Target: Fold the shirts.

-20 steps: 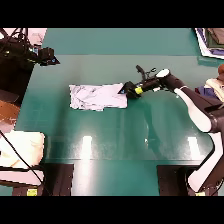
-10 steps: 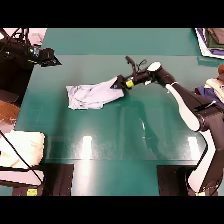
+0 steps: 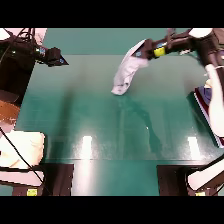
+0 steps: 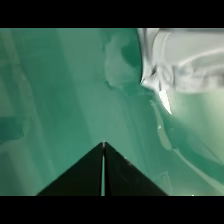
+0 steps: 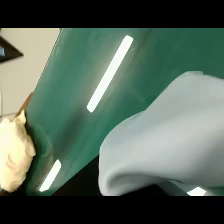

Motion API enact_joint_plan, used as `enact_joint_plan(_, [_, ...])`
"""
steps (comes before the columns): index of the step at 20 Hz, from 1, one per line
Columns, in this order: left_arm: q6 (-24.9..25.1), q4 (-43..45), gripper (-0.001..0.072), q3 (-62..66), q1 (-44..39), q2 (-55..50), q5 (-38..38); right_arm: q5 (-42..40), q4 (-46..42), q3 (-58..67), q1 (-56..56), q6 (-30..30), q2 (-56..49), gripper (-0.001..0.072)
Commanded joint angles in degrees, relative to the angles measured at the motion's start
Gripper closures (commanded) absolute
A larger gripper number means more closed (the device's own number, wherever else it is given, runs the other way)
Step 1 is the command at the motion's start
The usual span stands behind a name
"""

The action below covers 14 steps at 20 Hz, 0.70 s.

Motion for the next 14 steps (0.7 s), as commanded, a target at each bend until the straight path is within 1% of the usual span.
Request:
enact_joint_plan(1, [1.0, -0.3, 0.0686, 0.0, -4.1, 0.0, 0.2, -0.5, -1.2, -1.0, -5.2, -2.4, 5.7, 0.0699])
enact_joint_plan(6, [1.0, -0.3, 0.0686, 0.0, -9.0, 0.0, 0.2, -6.3, -1.2, -1.0, -10.9, -7.7, 9.5, 0.0699])
enact_joint_plan(14, [1.0, -0.3, 0.0686, 0.0, -9.6, 0.0, 0.1, -16.9, -1.3, -1.0, -20.5, -14.6, 9.7, 0.0699])
